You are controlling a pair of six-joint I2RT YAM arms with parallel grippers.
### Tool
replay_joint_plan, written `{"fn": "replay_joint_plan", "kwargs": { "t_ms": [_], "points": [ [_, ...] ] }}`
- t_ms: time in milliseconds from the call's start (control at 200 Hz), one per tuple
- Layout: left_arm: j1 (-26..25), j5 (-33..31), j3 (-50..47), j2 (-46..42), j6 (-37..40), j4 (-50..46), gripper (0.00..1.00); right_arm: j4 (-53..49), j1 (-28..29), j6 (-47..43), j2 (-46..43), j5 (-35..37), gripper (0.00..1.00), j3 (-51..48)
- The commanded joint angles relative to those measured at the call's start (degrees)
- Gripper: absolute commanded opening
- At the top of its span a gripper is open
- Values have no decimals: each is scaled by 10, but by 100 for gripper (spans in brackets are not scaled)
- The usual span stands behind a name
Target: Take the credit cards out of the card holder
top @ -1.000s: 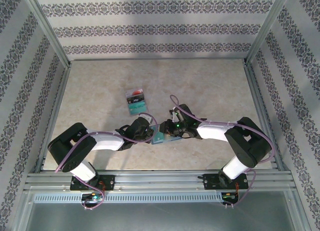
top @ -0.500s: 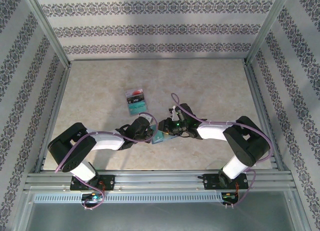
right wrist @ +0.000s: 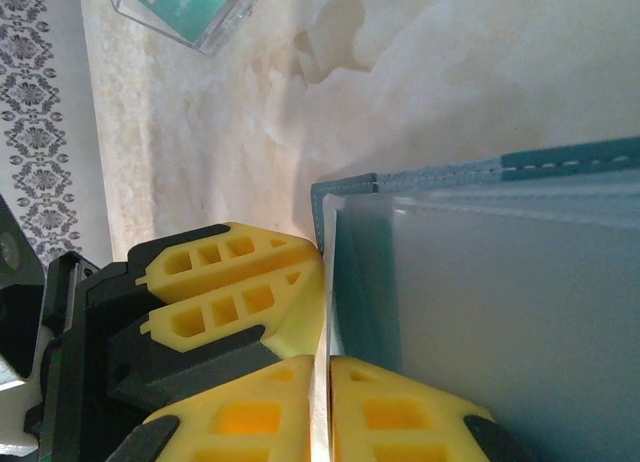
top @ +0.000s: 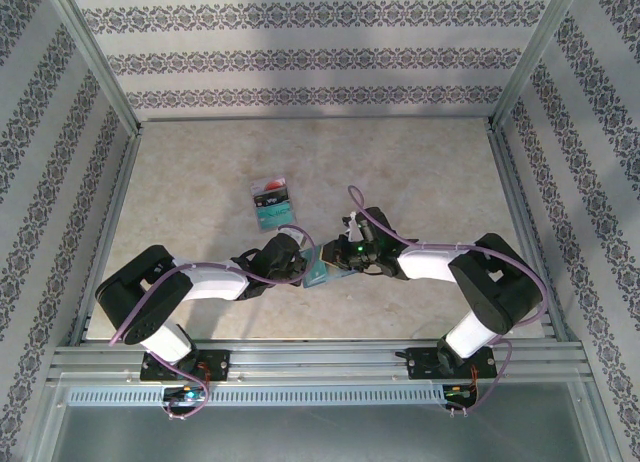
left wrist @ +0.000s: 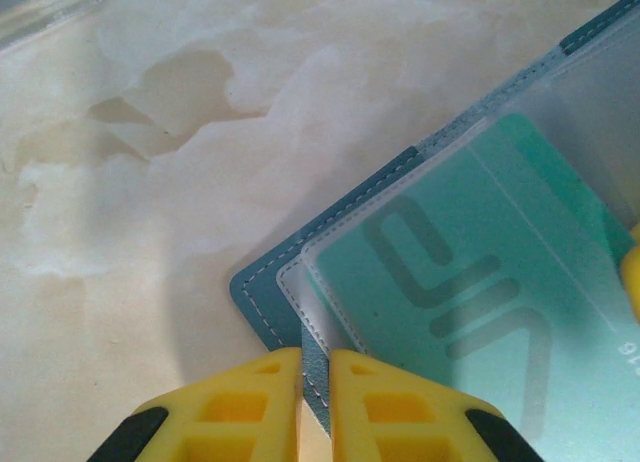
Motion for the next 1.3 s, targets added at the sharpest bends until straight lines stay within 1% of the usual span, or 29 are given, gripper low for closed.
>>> {"fn": "replay_joint_plan", "kwargs": {
  "t_ms": [0, 290, 610, 799, 919, 1114, 1294],
  "points": [
    [2, 1, 8, 1, 4, -26, 14, 25, -3, -5, -16, -13, 11, -9],
    [1, -2, 6, 1, 3, -28, 14, 20, -14, -8, -27, -3, 10, -19],
    [1, -1, 7, 6, 2, -25, 14, 20, -18, -7, -29, -1, 14, -25],
    [1, -1, 6, 6, 2, -24, 14, 21, -17, -9, -31, -1, 9, -26],
    [1, -2, 5, 0, 1, -22, 15, 3, -18, -16, -37, 12, 5, -29],
    [1, -2, 9, -29, 11, -31, 15, -42, -17, -29, -39, 39, 5, -27],
    [0, 7, 24, -64, 25, -46, 16, -49, -15, -33, -36, 43, 5, -22]
  ]
}}
